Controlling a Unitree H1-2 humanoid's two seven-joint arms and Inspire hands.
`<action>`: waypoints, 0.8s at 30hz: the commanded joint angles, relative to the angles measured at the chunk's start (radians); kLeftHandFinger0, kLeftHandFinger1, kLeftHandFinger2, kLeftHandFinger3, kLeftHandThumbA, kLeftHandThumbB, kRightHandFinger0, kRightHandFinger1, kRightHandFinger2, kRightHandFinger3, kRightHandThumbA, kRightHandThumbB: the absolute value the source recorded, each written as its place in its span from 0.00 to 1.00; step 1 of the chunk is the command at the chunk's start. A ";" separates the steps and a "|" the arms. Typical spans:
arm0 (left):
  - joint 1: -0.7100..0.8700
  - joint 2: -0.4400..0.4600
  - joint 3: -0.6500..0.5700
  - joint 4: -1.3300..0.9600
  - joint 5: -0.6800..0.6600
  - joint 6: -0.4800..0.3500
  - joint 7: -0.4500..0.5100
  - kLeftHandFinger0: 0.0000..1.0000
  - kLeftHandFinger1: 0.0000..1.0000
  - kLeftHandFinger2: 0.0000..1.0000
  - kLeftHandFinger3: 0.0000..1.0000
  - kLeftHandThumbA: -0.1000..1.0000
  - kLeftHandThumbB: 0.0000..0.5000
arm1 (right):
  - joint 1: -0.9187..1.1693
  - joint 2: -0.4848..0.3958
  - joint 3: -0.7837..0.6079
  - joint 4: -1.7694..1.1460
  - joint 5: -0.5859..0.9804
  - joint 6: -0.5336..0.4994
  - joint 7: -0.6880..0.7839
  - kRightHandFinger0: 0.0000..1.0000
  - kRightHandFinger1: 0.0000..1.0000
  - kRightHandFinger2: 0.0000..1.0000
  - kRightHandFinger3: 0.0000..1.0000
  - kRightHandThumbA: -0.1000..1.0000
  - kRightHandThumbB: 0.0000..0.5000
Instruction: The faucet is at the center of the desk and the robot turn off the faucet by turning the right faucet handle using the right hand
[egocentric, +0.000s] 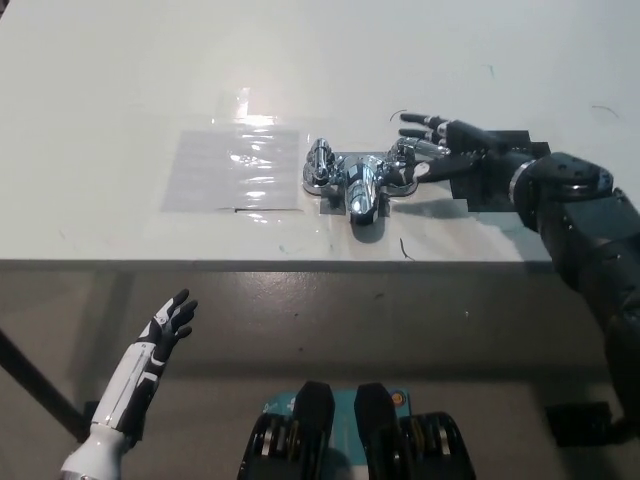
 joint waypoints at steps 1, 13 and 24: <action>-0.023 0.018 0.001 -0.014 0.004 -0.035 -0.010 1.00 1.00 1.00 1.00 1.00 0.87 | -0.023 0.043 -0.017 -0.032 0.023 -0.036 0.088 1.00 1.00 1.00 1.00 1.00 0.99; -0.025 0.018 0.003 -0.024 0.011 -0.017 -0.007 1.00 1.00 1.00 1.00 1.00 0.91 | -0.017 0.085 -0.045 -0.127 0.049 -0.041 0.139 1.00 1.00 1.00 1.00 1.00 0.93; -0.025 0.019 0.004 -0.024 -0.008 -0.027 -0.015 1.00 1.00 1.00 1.00 1.00 0.86 | 0.090 0.206 -0.085 -0.426 -0.005 -0.143 -0.227 1.00 1.00 1.00 1.00 1.00 0.77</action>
